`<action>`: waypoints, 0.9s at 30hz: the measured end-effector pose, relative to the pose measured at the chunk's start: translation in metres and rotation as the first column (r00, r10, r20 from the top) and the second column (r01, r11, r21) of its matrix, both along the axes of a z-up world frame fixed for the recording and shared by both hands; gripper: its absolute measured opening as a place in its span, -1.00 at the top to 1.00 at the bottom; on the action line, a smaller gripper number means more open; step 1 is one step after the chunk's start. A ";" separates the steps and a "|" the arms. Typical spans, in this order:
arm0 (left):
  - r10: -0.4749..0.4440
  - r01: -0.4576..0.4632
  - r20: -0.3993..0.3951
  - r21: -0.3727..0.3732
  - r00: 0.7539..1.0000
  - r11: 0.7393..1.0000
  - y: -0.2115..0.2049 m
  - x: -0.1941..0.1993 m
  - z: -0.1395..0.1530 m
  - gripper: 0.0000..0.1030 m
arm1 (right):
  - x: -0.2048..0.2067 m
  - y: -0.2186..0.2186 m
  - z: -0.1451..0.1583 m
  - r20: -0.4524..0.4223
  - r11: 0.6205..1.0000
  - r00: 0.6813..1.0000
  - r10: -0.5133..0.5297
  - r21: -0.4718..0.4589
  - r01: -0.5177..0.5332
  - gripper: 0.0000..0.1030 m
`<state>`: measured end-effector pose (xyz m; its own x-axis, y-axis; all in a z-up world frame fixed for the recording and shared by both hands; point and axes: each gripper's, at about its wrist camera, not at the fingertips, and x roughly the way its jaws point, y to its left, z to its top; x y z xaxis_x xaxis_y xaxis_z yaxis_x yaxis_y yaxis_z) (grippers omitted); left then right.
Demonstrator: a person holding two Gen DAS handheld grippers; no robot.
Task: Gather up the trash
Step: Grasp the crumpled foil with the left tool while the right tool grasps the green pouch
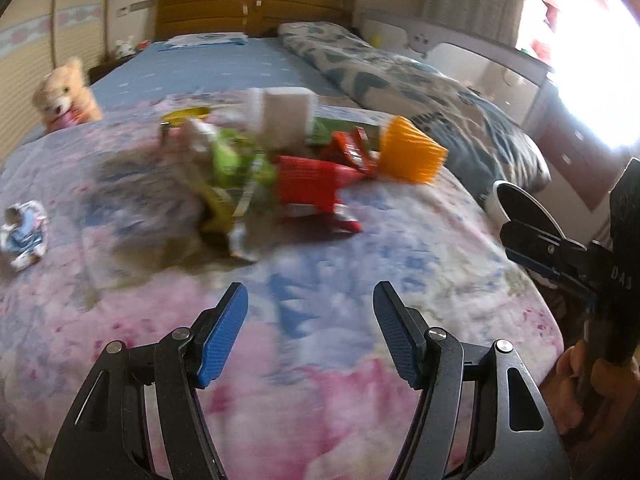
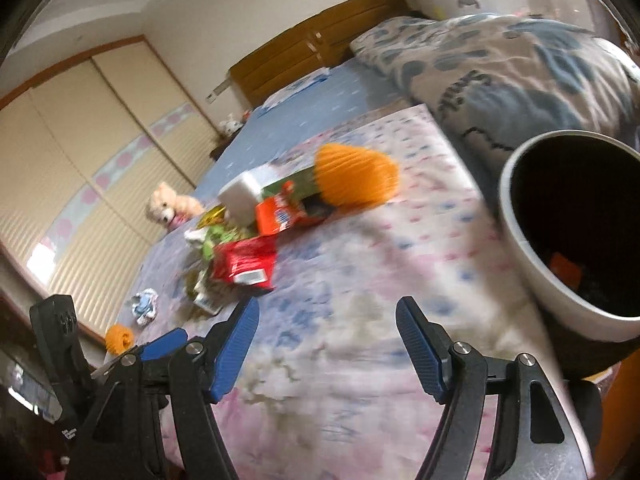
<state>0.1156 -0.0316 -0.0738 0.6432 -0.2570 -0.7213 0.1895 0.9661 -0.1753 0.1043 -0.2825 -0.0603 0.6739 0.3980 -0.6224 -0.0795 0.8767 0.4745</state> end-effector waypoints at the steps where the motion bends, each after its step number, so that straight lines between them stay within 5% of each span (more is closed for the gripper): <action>1: 0.015 -0.015 0.001 0.001 1.000 1.000 0.006 0.000 0.000 -0.29 | 0.000 0.006 0.000 0.000 1.000 1.000 0.011 -0.001 -0.011 -0.41; 19: 0.252 -0.252 -0.007 0.016 0.968 0.968 0.118 -0.005 -0.008 -0.30 | 0.031 0.134 -0.012 -0.019 0.968 0.968 0.252 0.016 -0.251 -0.35; 27: 0.351 -0.350 -0.003 0.047 0.936 0.935 0.164 0.011 -0.007 -0.50 | 0.061 0.167 -0.019 -0.041 0.964 0.964 0.262 0.044 -0.261 -0.32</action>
